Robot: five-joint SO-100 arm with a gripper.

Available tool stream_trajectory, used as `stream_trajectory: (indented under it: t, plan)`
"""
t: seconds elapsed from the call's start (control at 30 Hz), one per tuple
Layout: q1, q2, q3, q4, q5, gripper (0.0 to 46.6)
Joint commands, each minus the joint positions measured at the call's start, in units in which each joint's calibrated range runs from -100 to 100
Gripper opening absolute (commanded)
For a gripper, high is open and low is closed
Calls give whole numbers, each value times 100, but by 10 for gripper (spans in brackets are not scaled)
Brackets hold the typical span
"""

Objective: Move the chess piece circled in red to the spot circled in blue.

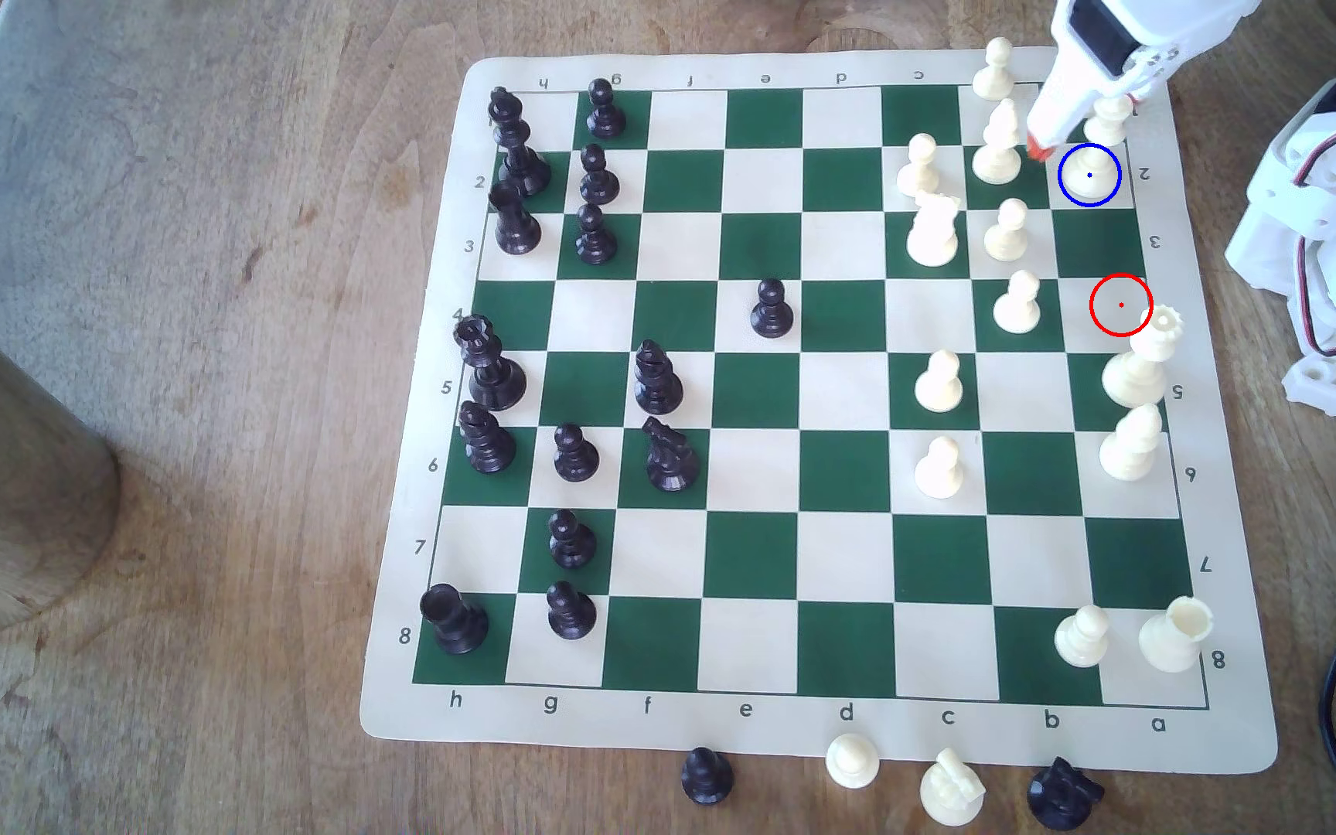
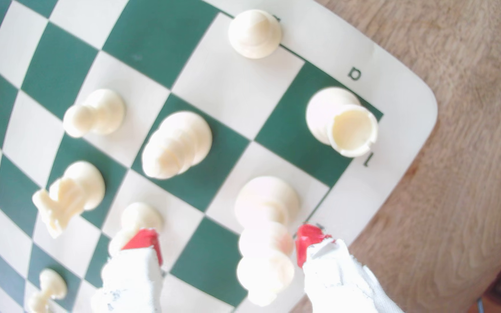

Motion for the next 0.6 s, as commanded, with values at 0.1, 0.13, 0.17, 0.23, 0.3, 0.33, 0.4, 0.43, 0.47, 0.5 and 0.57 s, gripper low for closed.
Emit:
stream_trajectory:
  t: [0.1, 0.13, 0.17, 0.23, 0.3, 0.33, 0.4, 0.43, 0.47, 0.5, 0.57]
  plan:
    - [-56, -414, -293, 800, 132, 276]
    - [-95, -474, -374, 972, 147, 276]
    - [-126, -516, -438, 1095, 147, 276]
    - [-259, -618, -637, 1488, 161, 278]
    - [-322, -660, -710, 1660, 215, 280]
    - [-338, -694, -737, 1742, 244, 280]
    - [-345, -813, -946, 2070, 317, 280]
    - [-345, -847, -1045, 2209, 342, 279]
    - [-345, -873, -1136, 2348, 357, 279]
    - [-377, -949, -1317, 2577, 371, 281]
    - [-439, -1025, -1471, 2758, 410, 281]
